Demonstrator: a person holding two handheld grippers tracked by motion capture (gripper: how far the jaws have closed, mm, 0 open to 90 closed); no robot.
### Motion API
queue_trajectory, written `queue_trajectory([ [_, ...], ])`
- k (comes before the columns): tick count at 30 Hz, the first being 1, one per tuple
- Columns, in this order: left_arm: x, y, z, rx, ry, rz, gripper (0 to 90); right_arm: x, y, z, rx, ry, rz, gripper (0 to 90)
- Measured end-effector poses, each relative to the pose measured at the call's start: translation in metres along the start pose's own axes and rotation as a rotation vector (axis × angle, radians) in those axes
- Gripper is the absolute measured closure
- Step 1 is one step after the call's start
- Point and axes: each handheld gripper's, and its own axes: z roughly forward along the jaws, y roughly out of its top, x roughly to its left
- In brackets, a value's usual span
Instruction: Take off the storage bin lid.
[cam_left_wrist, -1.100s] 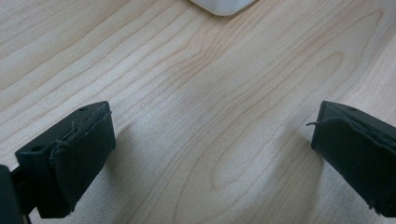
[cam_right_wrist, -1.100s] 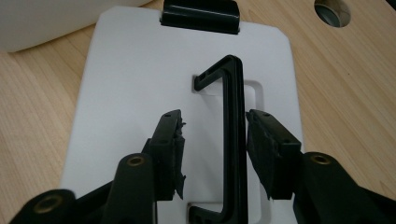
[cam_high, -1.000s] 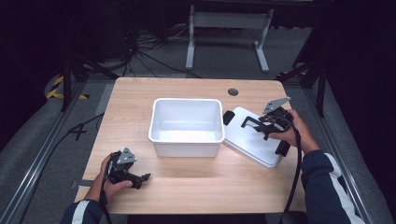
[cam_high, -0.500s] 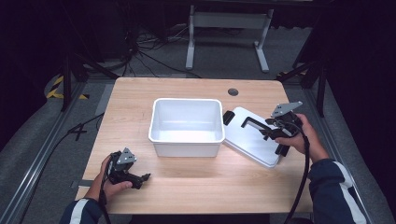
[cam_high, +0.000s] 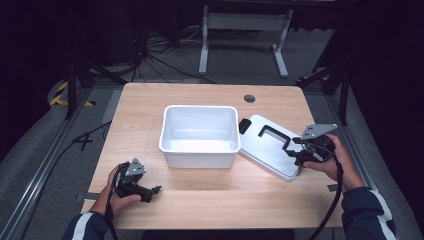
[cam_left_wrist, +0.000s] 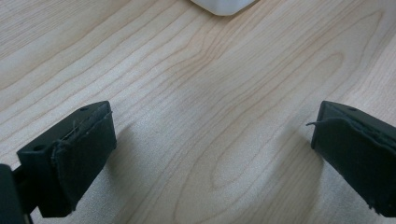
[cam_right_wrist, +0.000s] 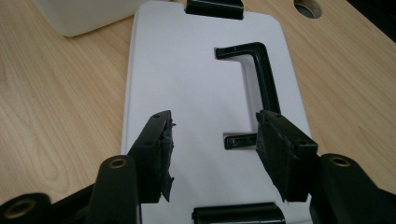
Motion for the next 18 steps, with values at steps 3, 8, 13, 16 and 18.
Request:
queue_trajectory([
  [3, 0.000, 0.000, 0.000, 0.000, 0.000, 0.000, 0.4, 0.006, -0.008, -0.005, -0.008, -0.006, -0.010, 46.5],
  [8, 0.000, 0.000, 0.000, 0.000, 0.001, 0.000, 0.4, 0.013, -0.020, -0.011, -0.033, -0.019, -0.007, 43.3],
  [13, 0.000, 0.000, 0.000, 0.000, 0.000, 0.000, 0.4, 0.027, -0.045, -0.015, -0.063, -0.032, 0.021, 40.2],
  [16, 0.000, 0.000, 0.000, 0.000, 0.000, 0.001, 0.4, 0.035, -0.065, -0.014, -0.077, -0.032, 0.059, 38.8],
  [18, 0.000, 0.000, 0.000, 0.000, -0.003, 0.001, 0.2, 0.036, -0.071, -0.013, -0.084, -0.033, 0.070, 37.9],
])
